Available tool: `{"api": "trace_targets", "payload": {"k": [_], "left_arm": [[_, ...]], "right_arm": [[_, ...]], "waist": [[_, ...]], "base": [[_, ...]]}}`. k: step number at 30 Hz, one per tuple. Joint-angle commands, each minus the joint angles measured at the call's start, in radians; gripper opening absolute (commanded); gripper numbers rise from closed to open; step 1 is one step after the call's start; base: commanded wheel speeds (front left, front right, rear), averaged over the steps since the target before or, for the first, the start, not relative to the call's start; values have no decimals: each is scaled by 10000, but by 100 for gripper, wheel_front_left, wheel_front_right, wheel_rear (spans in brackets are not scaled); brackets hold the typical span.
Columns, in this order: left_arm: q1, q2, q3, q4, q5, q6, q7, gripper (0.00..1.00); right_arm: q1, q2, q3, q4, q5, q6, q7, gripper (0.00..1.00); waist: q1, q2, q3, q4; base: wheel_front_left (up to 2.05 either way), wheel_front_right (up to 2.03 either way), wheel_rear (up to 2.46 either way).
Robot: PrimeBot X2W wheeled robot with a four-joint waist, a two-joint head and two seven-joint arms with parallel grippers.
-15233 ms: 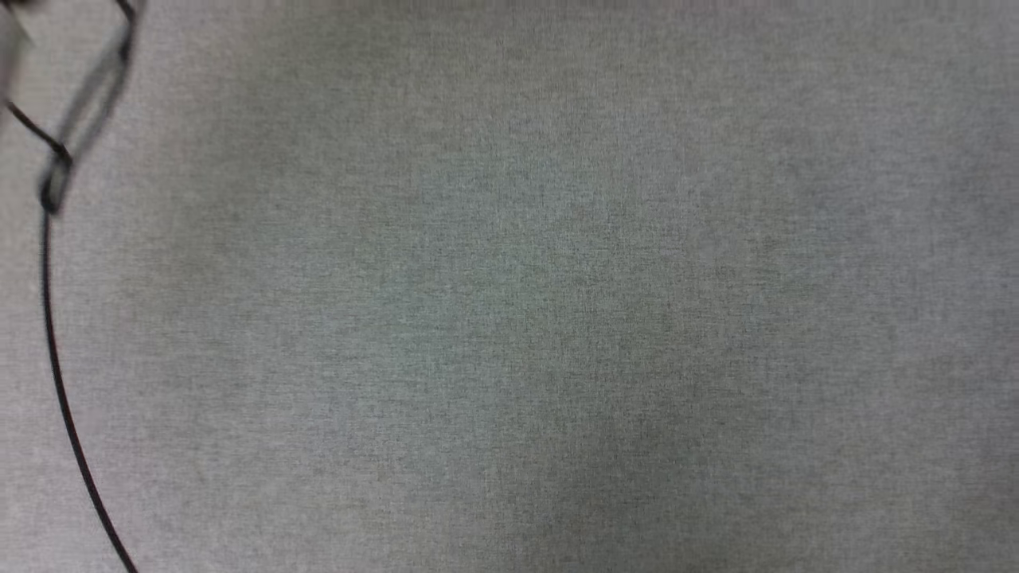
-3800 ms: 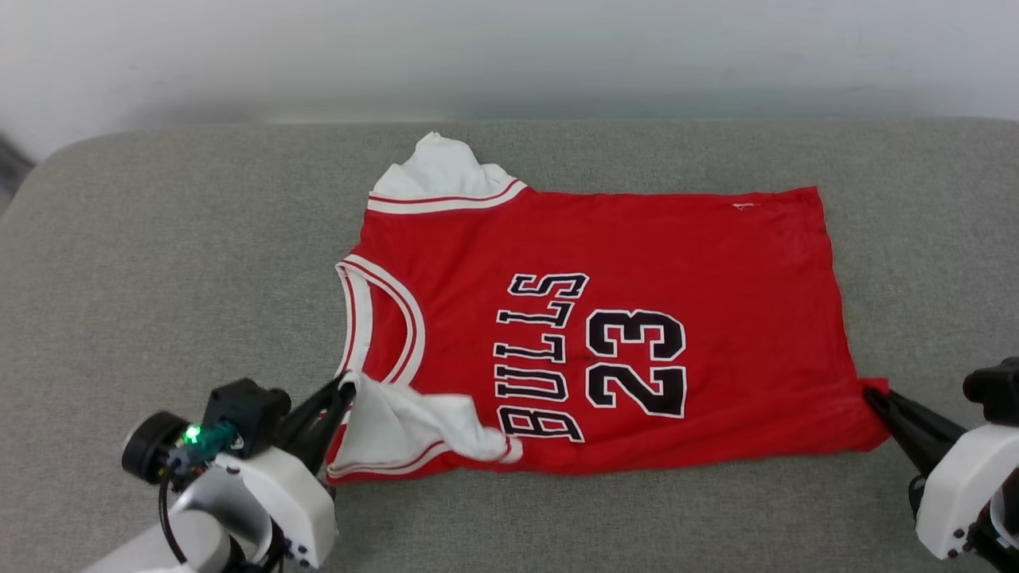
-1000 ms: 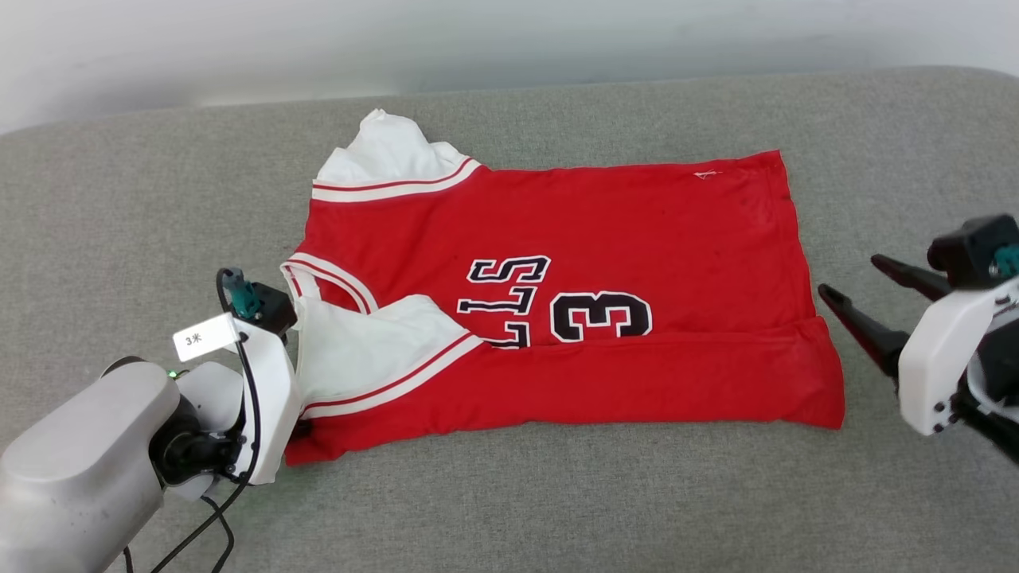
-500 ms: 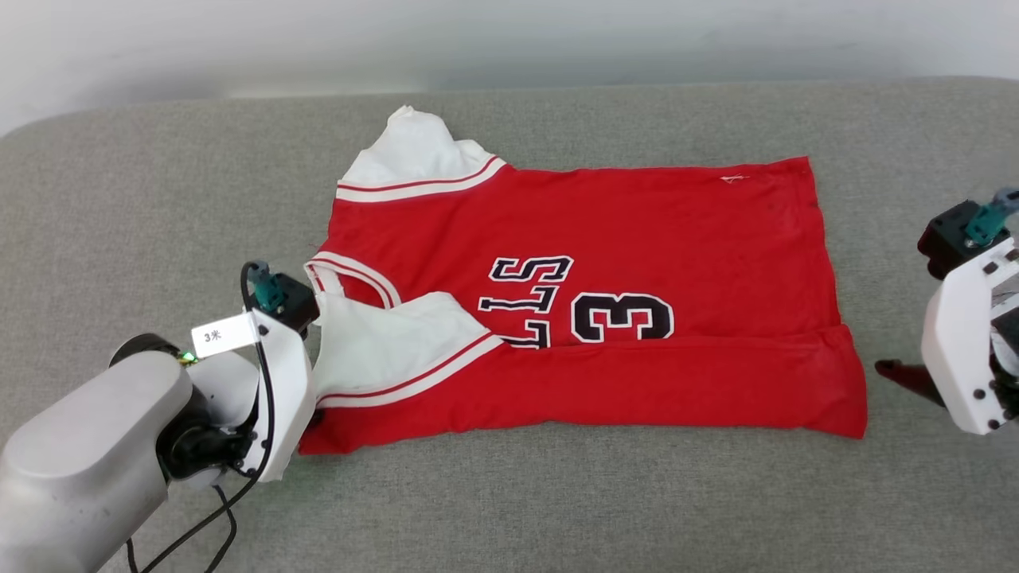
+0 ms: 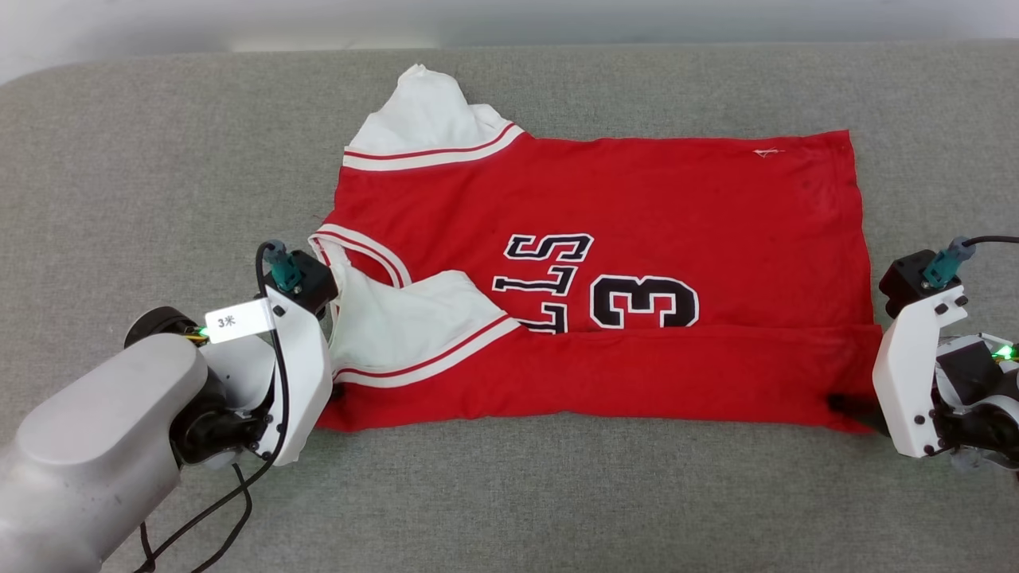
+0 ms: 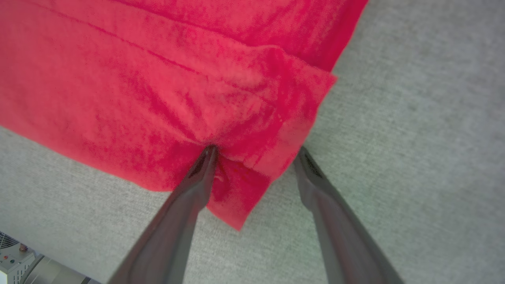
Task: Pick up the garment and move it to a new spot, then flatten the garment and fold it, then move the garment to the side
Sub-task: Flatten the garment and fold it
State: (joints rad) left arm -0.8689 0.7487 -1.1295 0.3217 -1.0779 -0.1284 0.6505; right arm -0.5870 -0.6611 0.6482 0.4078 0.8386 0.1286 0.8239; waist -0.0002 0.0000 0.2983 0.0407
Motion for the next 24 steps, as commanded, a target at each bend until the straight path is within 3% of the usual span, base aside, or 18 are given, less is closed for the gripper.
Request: {"api": "trace_targets", "payload": {"k": [1,2,3,4,11,24], "left_arm": [[-36,-30,-88,-14,18,-6,-36,0],[-20,-25,-97,-13,8,-6,-55,0],[7,-16,-105,-6,-8,-6,-80,0],[53,-4,-100,6,-38,-6,-126,0],[356,155,13,-111,-306,-6,-374,0],[1649,1264,-179,-1722,-781,429,-452,0]], "right_arm": [[744,773,649,270,181,39,-104,100],[748,792,774,284,243,47,-155,100],[671,747,848,239,258,56,-318,23],[563,676,893,193,282,58,-444,0],[139,-280,1099,-381,629,33,-1167,0],[1131,-2303,1381,-2141,1333,18,-1655,0]], "waist": [[2,0,47,9],[2,0,50,-4],[2,0,38,-23],[2,0,6,-46],[2,0,-673,-185],[2,0,-1676,-155]], "base": [[0,0,0],[0,0,0],[0,0,0],[0,0,0],[0,0,0],[0,0,0]]}}
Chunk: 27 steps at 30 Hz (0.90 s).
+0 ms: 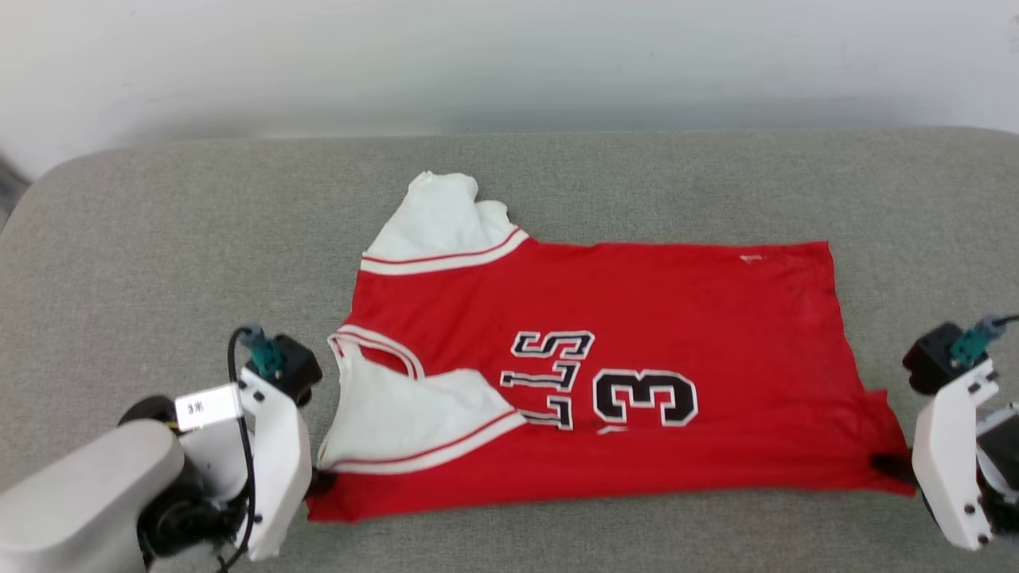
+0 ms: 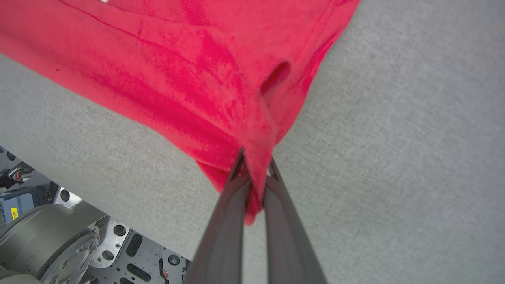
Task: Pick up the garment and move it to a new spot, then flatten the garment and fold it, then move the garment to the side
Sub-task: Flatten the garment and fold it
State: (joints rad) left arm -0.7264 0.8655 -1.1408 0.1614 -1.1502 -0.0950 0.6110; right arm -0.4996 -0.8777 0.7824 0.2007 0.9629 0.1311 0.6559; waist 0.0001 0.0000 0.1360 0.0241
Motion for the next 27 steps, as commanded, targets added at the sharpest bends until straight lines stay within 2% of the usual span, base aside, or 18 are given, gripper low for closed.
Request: {"api": "trace_targets", "payload": {"k": [1,5,12,13,14,15,20,22,27], "left_arm": [[224,97,-66,-118,-58,95,-57,0],[1025,378,-342,-622,-202,392,-125,0],[1555,412,-563,-474,-185,638,-253,0],[1540,390,-572,-437,-148,641,-270,0],[1540,390,-572,-437,-148,641,-270,0],[1478,333,-474,-394,-56,704,-481,100],[1182,385,-183,-449,-3,693,-839,100],[1009,454,126,-507,-81,775,-1176,100],[266,608,815,-537,577,969,-2315,100]], "right_arm": [[256,-136,39,-70,91,-7,24,0],[998,-548,112,-515,194,-7,188,0],[1674,-253,86,-299,41,-7,140,0],[1722,-179,75,-228,-10,-7,105,10],[1722,-179,75,-228,-10,-7,105,10],[1740,-38,-35,-133,-129,-7,-72,100],[1604,166,-478,-86,-368,-7,-671,100],[1538,257,-791,-193,-487,-6,-1135,100],[1370,542,-1706,-597,-1240,-6,-2673,100]], "waist": [[-1,0,-53,11],[-1,0,-79,-27],[-1,0,124,-67],[-1,0,150,-65],[-1,0,150,-65],[-1,0,167,-49],[-1,0,26,8],[-1,0,-73,35],[-1,0,-188,-11]], "base": [[0,0,0],[0,0,0],[0,0,0],[0,0,0],[0,0,0],[0,0,0],[0,0,0],[0,0,0],[0,0,0]]}}
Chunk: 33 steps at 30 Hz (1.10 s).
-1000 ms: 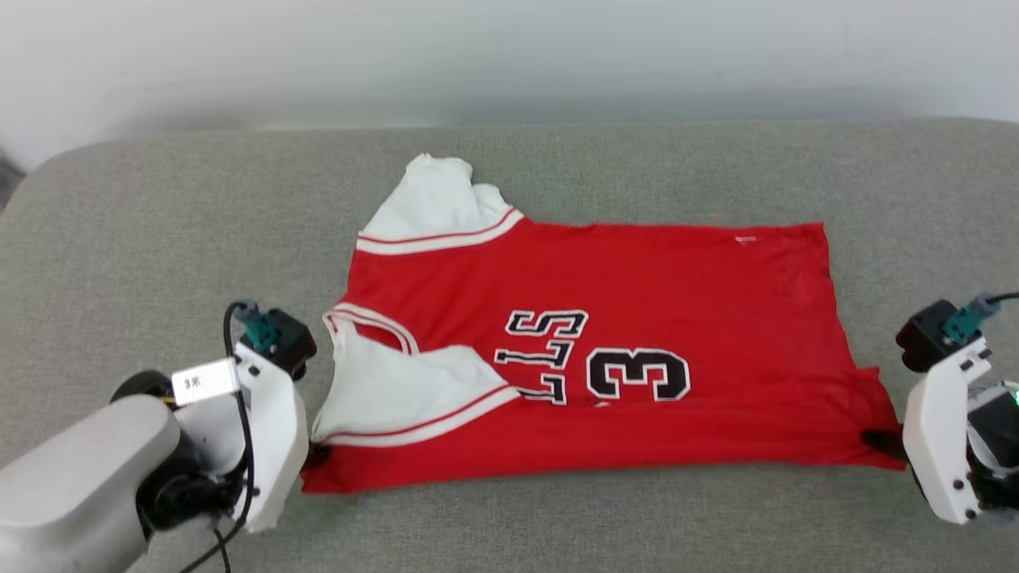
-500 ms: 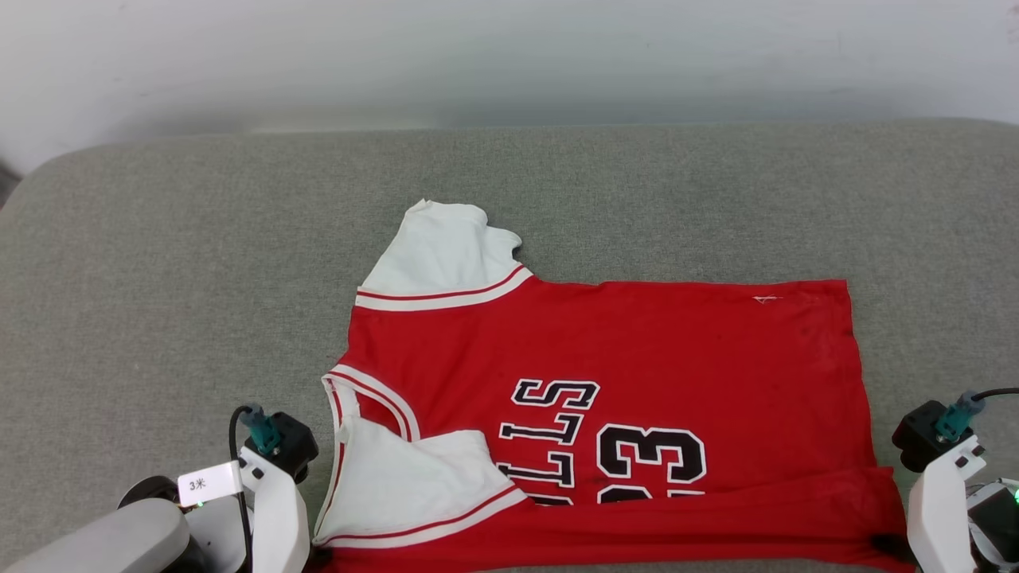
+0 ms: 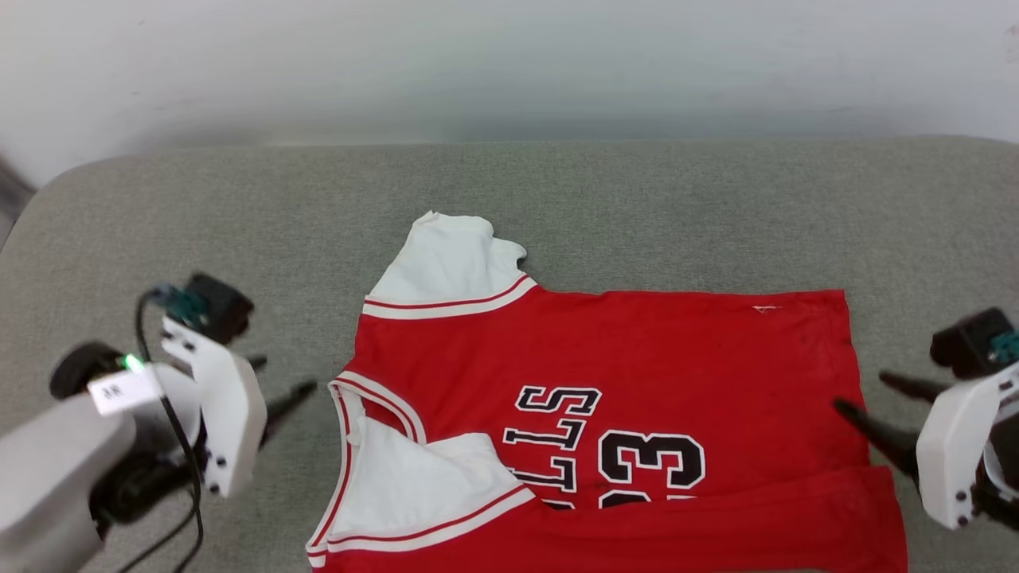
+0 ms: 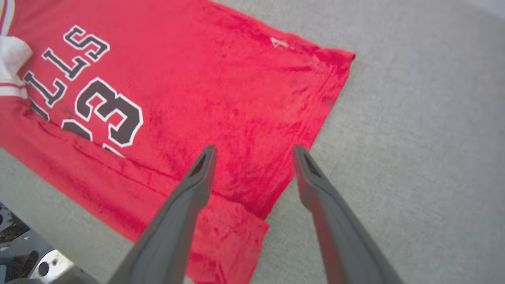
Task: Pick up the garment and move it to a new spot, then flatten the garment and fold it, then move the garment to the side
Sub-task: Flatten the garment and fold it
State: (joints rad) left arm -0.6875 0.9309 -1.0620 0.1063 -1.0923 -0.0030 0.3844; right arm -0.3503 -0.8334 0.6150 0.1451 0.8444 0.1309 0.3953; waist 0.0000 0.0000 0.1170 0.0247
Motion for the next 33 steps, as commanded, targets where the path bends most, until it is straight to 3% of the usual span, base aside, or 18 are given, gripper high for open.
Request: {"api": "trace_targets", "payload": {"k": [1,7,13,19,22,26,33], "left_arm": [[-250,-43,172,59,110,108,-274,100],[-1205,-241,757,449,692,404,-1046,100],[-2558,-790,1134,1320,941,404,-841,100],[-3998,-1317,1271,2379,668,148,316,100],[-5011,-1592,1304,3170,246,-161,1682,100],[-5538,-1747,1087,3743,49,-392,2830,100],[-6174,-2041,830,4409,-94,-194,4283,100]], "right_arm": [[-165,247,-316,-63,-205,-5,-401,100],[39,1399,-2028,-475,-1761,-4,-2291,100],[669,2550,-3484,-1322,-3416,-5,-3098,100],[1101,3394,-4192,-2212,-4420,-4,-3205,100],[902,3762,-4217,-2795,-4798,-5,-3202,100],[535,3733,-4036,-2961,-4959,-5,-3065,100],[-15,3666,-3813,-2974,-4888,-4,-3003,100]], "waist": [[0,0,12,-61],[0,0,349,-353],[0,0,1147,-707],[0,0,2216,-1191],[0,0,3066,-1652],[0,0,3623,-1980],[0,0,4401,-2251]], "base": [[0,0,0],[0,0,0],[0,0,0],[0,0,0],[0,0,0],[0,0,0],[0,0,0]]}}
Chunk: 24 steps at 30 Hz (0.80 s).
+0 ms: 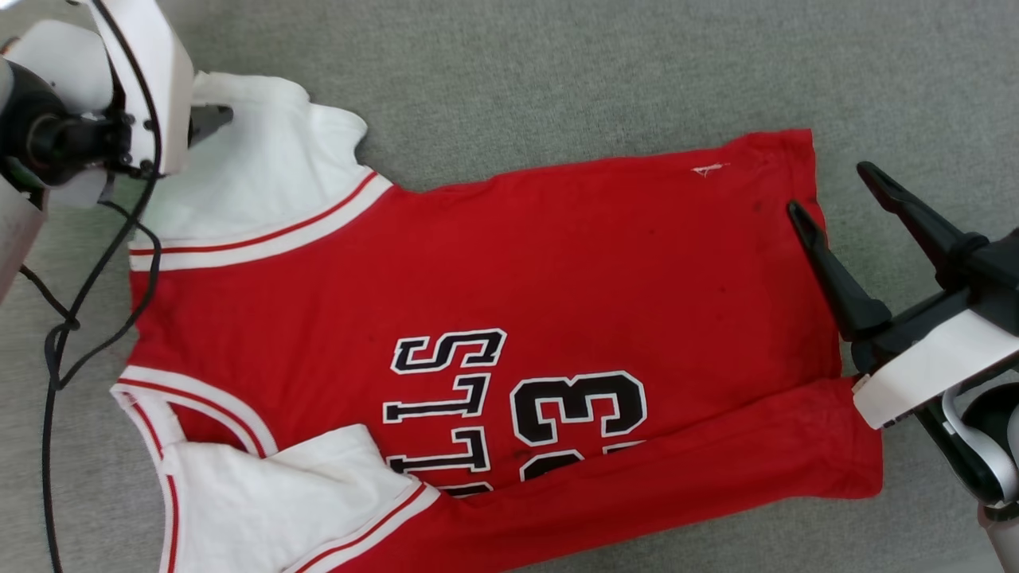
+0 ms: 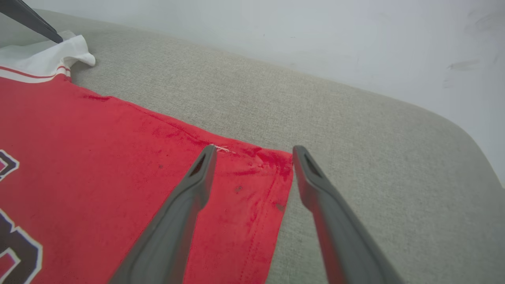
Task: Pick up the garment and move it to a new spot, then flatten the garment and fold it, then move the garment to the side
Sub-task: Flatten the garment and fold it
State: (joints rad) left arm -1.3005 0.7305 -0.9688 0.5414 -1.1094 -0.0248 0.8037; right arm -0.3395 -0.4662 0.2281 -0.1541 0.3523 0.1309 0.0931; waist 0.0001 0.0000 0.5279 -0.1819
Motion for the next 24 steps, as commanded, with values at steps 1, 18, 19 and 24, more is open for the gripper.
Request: {"api": "trace_targets", "payload": {"k": [1,18,19,24], "left_arm": [[-84,-56,-167,127,99,19,217,100],[142,-318,-634,42,483,-575,-165,0],[322,-385,-714,-173,483,-704,-418,0],[443,-550,-802,-551,605,-795,-789,0]], "right_arm": [[-162,-29,99,57,47,-5,12,100],[-1323,-954,112,260,384,-4,931,100],[-1969,-1630,505,358,803,-5,2094,100],[-3219,-2758,1542,835,1987,-5,4639,100]], "waist": [[-1,0,346,-192],[-1,0,-383,403],[-1,0,-667,600],[-1,0,-970,996]], "base": [[0,0,0],[0,0,0],[0,0,0],[0,0,0]]}}
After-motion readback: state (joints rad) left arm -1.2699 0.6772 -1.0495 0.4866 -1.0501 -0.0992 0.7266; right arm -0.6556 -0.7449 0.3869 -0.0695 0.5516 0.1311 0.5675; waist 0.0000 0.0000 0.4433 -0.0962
